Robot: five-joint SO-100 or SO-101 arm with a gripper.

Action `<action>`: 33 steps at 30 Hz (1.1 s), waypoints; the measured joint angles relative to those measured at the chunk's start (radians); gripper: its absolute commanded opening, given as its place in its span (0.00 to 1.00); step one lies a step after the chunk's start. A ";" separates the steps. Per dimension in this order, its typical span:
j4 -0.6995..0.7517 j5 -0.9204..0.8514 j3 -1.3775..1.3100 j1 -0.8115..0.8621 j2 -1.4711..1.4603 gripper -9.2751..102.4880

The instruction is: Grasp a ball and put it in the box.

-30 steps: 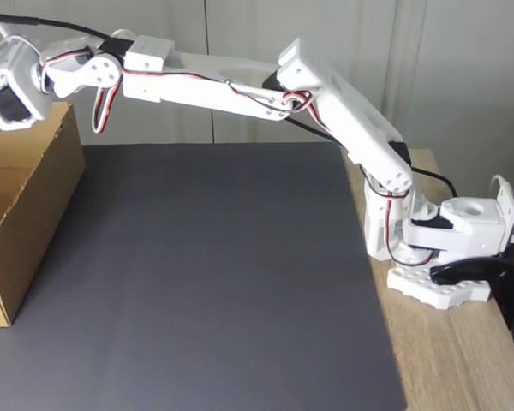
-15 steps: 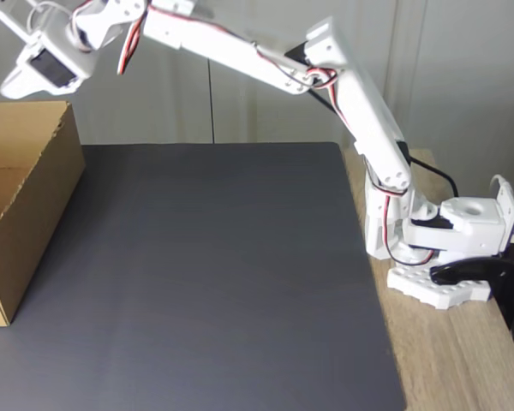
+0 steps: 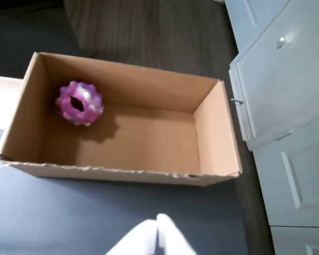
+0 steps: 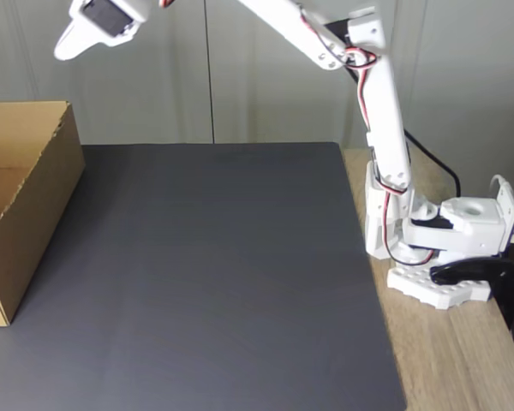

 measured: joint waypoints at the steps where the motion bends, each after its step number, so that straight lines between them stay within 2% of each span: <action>1: 0.012 0.000 0.000 -0.002 0.006 0.08; 15: 0.067 0.000 0.002 -0.015 0.104 0.08; 19: 0.061 0.000 0.100 0.008 0.187 0.08; 33: -0.241 0.006 0.770 0.021 0.563 0.08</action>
